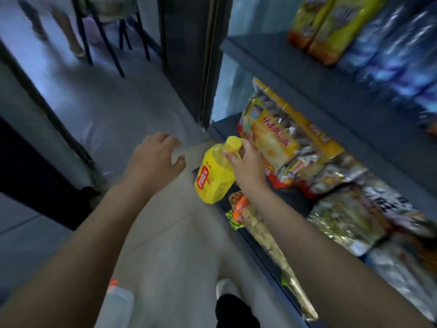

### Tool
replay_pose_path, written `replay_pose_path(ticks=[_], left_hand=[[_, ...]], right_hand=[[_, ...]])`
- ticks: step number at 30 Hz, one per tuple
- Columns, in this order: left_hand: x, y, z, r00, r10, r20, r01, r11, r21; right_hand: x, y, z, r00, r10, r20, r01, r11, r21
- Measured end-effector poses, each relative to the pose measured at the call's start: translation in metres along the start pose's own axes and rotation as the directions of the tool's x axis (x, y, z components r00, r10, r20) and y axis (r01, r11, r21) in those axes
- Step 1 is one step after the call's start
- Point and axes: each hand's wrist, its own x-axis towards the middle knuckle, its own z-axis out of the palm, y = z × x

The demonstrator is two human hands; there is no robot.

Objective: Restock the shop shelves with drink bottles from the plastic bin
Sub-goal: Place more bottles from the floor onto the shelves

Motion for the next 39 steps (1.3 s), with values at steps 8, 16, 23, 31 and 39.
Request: replay_pose_path(ticks=[8,16,23,31,39], left_hand=[[-0.025,0.082,-0.156,0.975,0.223,0.013,-0.223,0.974,-0.030],[-0.037,0.169,-0.243,0.901,0.434,-0.017,-0.434,0.901,-0.016],[-0.050,0.242,-0.279,0.837,0.545,-0.041,-0.546,0.837,-0.023],[-0.080,0.316,-0.314,0.804,0.591,-0.063,-0.592,0.806,-0.003],[-0.095,0.371,-0.353,0.815,0.579,0.021,-0.580,0.814,0.040]], right_hand=[[-0.054,-0.136,-0.121,0.971,0.000,-0.239,-0.006,1.000,-0.025],[-0.100,-0.216,-0.232,0.928,0.034,-0.371,-0.019,0.999,0.043],[-0.136,-0.245,-0.314,0.887,-0.018,-0.461,0.034,0.999,0.027],[-0.181,-0.265,-0.401,0.845,-0.090,-0.528,0.119,0.993,0.021],[-0.203,-0.293,-0.467,0.831,-0.189,-0.523,0.217,0.976,-0.007]])
